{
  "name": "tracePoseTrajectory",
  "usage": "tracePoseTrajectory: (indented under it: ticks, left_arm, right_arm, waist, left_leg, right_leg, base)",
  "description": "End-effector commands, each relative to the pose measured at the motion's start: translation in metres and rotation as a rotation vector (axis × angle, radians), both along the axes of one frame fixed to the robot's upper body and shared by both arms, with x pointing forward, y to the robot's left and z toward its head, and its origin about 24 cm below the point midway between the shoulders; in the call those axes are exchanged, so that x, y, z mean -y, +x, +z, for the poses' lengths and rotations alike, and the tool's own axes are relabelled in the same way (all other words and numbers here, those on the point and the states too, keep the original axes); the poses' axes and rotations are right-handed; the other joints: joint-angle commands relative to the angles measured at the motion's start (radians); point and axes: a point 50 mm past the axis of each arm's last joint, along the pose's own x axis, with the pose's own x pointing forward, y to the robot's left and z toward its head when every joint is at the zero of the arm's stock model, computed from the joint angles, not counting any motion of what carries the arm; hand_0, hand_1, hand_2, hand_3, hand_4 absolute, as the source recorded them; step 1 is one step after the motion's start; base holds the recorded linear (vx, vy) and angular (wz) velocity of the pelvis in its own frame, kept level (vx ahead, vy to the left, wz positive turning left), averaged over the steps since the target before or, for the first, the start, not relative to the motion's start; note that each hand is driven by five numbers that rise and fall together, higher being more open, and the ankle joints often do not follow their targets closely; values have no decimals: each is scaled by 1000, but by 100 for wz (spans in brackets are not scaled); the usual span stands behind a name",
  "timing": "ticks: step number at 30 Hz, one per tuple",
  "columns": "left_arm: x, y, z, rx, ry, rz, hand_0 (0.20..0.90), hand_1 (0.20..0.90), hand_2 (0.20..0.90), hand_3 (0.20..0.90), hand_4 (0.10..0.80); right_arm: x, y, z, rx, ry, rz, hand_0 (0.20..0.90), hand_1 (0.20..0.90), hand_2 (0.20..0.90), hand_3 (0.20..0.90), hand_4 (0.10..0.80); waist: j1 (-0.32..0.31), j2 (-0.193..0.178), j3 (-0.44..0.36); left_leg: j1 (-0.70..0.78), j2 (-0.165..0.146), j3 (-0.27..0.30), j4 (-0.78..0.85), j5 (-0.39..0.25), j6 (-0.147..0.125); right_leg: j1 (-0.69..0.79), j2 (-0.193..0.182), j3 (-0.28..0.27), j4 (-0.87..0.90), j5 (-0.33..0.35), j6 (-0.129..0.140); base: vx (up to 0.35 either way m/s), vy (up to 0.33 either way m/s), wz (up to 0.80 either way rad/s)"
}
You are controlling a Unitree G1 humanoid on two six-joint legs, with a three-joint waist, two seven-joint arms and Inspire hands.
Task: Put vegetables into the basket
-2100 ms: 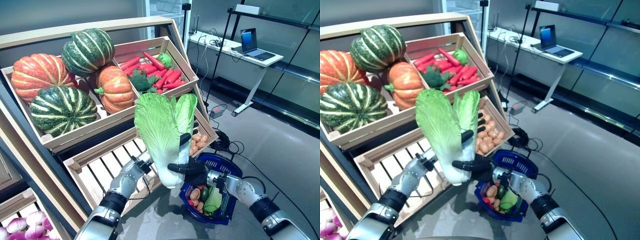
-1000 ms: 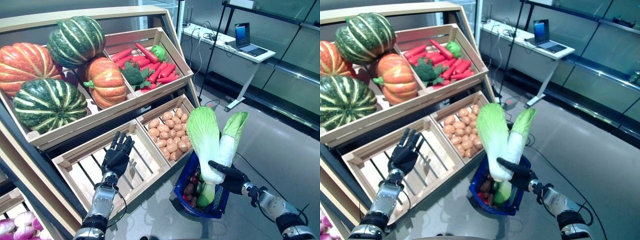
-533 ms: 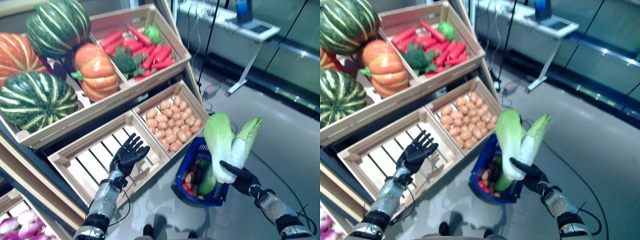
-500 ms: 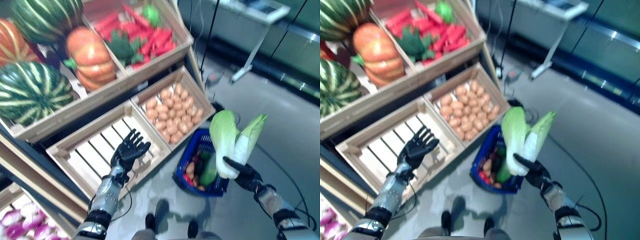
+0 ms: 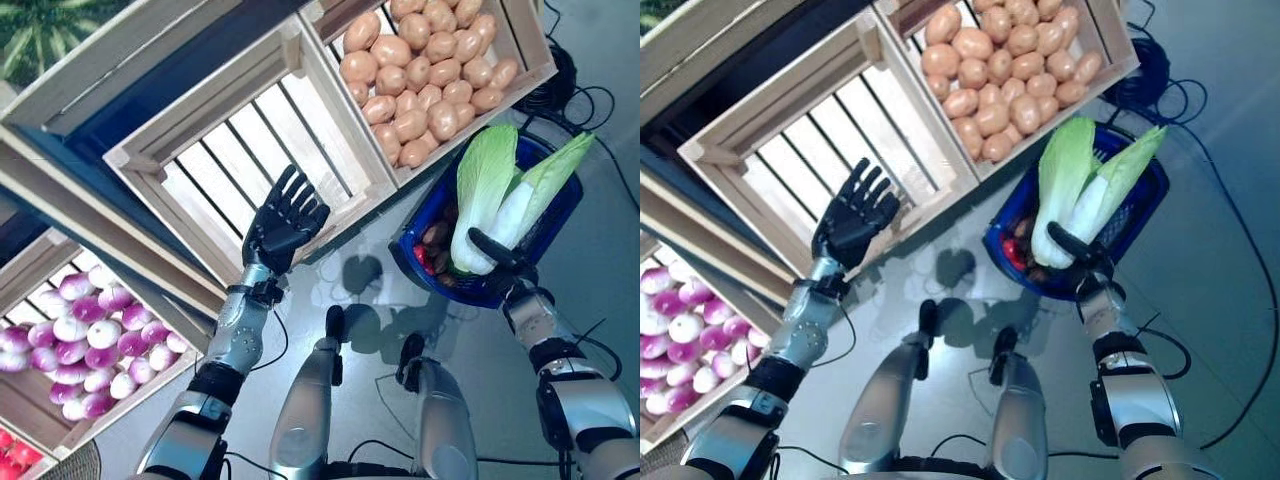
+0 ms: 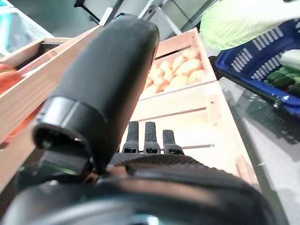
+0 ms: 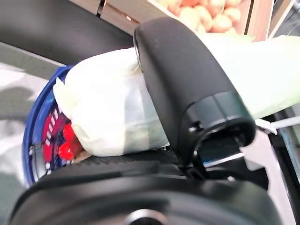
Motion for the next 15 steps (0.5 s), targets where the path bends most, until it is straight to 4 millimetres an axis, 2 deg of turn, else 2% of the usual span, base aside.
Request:
tracePoseTrajectory:
  ticks: [1, 7, 8, 11, 15]
  left_arm:
    - [10, -1, 67, 316, -69, -34, 900, 900, 900, 900, 800]
    - [10, -5, 71, 332, -96, -70, 900, 900, 900, 900, 800]
    - [11, -7, 71, 336, -98, -77, 900, 900, 900, 900, 800]
    - [11, -9, 73, 346, -97, -81, 900, 900, 900, 900, 800]
    - [12, -9, 77, 358, -92, -81, 900, 900, 900, 900, 800]
  right_arm:
    - [28, 11, 64, 237, -89, -110, 300, 300, 300, 300, 400]
    - [34, 14, 84, 272, -114, -143, 300, 300, 300, 300, 400]
    - [36, 14, 86, 262, -126, -172, 900, 900, 900, 900, 800]
    - [36, 16, 95, 270, -132, -226, 900, 900, 900, 900, 800]
    - [37, 17, 98, 259, -108, -272, 900, 900, 900, 900, 800]
  waist:
    - [-2, 6, -3]
    - [1, 16, -3]
    - [1, 19, -3]
    - [1, 23, -3]
    - [1, 25, -3]
  left_leg:
    - [-66, 2, -11, 232, -173, -14]
    - [-185, 14, -9, 404, -244, 6]
    - [-208, 15, -10, 438, -258, 10]
    - [-239, 17, -9, 492, -282, 19]
    - [-256, 16, -12, 536, -299, 20]
  right_leg:
    - [-58, -5, -12, 147, 30, -45]
    - [-178, -25, -5, 296, -22, -65]
    - [-203, -27, -1, 325, -30, -69]
    - [-237, -30, 6, 371, -47, -75]
    - [-253, -31, 11, 406, -60, -78]
  base:
    - [-10, -16, 10]
    - [-31, -19, 8]
    - [-33, -25, 1]
    - [-11, -7, 0]
    - [-3, 0, -2]
